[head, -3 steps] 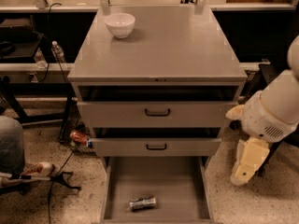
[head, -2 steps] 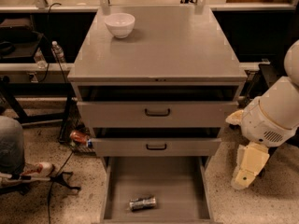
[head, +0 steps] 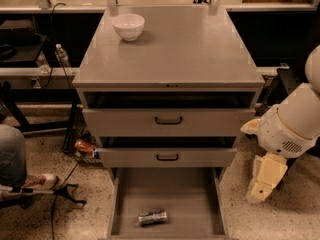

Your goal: Pick redbull can from bottom drawer and place on counter

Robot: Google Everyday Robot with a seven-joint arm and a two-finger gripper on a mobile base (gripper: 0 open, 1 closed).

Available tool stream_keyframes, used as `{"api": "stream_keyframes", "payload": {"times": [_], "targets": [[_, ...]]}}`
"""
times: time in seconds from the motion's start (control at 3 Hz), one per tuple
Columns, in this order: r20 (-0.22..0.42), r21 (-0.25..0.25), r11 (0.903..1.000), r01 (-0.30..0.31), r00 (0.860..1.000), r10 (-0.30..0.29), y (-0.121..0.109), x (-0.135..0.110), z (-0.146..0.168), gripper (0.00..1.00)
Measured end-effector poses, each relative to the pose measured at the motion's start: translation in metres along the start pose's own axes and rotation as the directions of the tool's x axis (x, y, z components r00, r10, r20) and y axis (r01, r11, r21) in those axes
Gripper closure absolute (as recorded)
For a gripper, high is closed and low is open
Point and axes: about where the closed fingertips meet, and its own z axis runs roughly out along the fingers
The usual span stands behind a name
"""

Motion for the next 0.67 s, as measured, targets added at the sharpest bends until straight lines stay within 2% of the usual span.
{"api": "stream_keyframes", "payload": {"times": [0.33, 0.67], "targets": [[0.068, -0.050, 0.9985, 0.021, 0.998, -0.018, -0.006, 0.004, 0.038, 0.00], [0.160, -0.140, 0.9894, 0.039, 0.987, -0.016, -0.010, 0.008, 0.100, 0.00]]}}
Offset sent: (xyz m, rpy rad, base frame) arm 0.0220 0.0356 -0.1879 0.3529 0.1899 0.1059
